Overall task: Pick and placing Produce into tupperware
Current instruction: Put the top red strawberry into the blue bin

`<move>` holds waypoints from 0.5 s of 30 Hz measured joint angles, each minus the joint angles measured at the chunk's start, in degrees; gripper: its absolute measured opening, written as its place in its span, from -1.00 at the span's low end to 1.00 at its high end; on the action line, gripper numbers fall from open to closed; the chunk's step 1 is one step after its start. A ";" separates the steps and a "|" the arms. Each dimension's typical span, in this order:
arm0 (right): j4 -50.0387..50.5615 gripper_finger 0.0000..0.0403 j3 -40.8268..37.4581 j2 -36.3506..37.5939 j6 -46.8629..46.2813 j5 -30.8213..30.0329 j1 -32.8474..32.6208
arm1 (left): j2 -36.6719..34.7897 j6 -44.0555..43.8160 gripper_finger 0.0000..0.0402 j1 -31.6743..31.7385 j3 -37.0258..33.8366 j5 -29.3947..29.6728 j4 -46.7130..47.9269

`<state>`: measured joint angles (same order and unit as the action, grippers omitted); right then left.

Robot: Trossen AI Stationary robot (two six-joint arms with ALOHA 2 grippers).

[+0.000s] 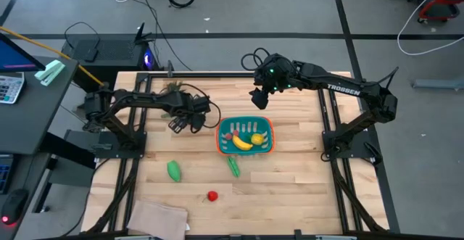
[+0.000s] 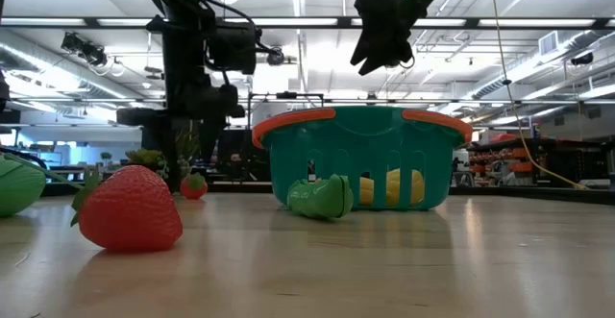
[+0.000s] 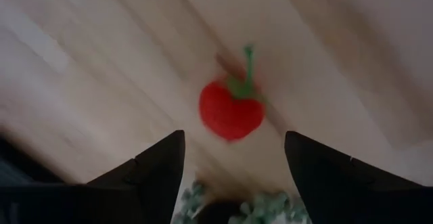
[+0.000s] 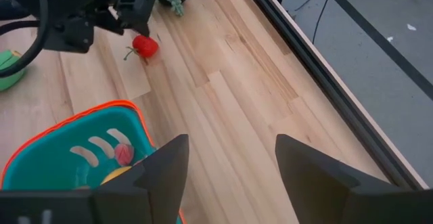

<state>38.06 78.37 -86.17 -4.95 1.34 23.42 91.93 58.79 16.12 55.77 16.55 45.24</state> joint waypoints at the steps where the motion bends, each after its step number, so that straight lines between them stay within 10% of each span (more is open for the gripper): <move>1: 0.00 0.14 0.00 0.01 0.00 -0.01 0.00 | 0.13 -0.26 0.29 0.00 0.00 -0.85 -0.25; 15: -0.45 0.11 0.00 0.02 0.33 -0.02 0.04 | 5.57 -0.70 0.29 0.03 -0.04 -1.57 -1.80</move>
<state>37.61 78.37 -86.15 -4.62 1.32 23.46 97.50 58.10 16.15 55.72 14.98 43.43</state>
